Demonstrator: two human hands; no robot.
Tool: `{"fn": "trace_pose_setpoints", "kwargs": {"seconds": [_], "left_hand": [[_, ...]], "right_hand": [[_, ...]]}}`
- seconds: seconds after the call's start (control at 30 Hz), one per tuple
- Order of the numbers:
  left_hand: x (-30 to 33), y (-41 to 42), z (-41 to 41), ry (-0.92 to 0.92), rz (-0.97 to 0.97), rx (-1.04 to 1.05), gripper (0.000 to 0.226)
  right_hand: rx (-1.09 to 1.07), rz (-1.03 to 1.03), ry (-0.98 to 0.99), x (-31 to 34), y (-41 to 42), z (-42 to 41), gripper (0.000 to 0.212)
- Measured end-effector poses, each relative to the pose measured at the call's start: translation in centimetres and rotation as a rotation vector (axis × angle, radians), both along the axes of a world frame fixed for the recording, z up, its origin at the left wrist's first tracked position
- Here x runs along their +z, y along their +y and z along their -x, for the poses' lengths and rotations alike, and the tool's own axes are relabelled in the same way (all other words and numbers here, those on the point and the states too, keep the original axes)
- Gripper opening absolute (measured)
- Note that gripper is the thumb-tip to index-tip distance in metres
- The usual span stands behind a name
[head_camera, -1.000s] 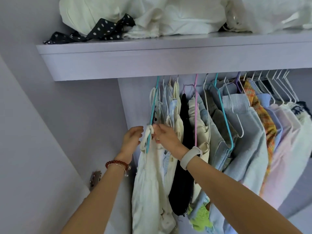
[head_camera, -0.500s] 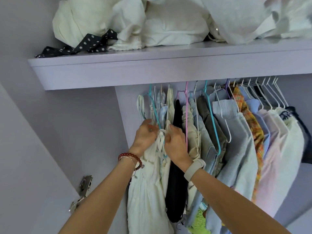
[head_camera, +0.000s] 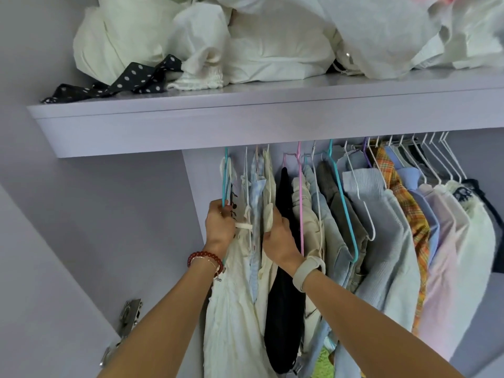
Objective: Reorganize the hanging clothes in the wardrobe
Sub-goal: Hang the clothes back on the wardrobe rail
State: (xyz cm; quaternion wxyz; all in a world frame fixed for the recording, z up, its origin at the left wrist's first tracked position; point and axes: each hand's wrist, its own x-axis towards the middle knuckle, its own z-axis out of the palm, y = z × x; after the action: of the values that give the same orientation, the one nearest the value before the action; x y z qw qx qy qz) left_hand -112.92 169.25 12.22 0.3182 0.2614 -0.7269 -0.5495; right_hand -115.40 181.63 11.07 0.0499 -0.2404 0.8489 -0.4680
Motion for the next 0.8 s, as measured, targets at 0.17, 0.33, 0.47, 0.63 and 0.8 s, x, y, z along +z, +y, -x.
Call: {"fn": "trace_pose_setpoints", "kwargs": {"seconds": [0.17,0.33,0.47,0.63,0.8], "left_hand": [[0.1,-2.9,-1.3,0.003,-0.015,0.052,0.023],[0.4,-5.8,-3.6,-0.03,0.112,0.051,0.026],[0.8,-6.9,-5.0,-0.095,0.147,0.021,0.033],[2.2,-5.0,-5.3,-0.227,0.357,0.1,0.042],[4.2,1.0,-4.2,0.078,0.657,0.103,0.039]], "right_hand": [[0.241,-0.048,0.037,1.0,-2.3,-1.0,0.069],[0.438,-0.125,0.057,1.9,-6.2,-2.7,0.065],[0.432,-0.268,0.094,1.5,-6.9,-2.8,0.062],[0.317,-0.105,0.33,1.8,-2.1,-2.9,0.036],[-0.086,0.046,0.693,3.0,5.1,-1.9,0.031]]}}
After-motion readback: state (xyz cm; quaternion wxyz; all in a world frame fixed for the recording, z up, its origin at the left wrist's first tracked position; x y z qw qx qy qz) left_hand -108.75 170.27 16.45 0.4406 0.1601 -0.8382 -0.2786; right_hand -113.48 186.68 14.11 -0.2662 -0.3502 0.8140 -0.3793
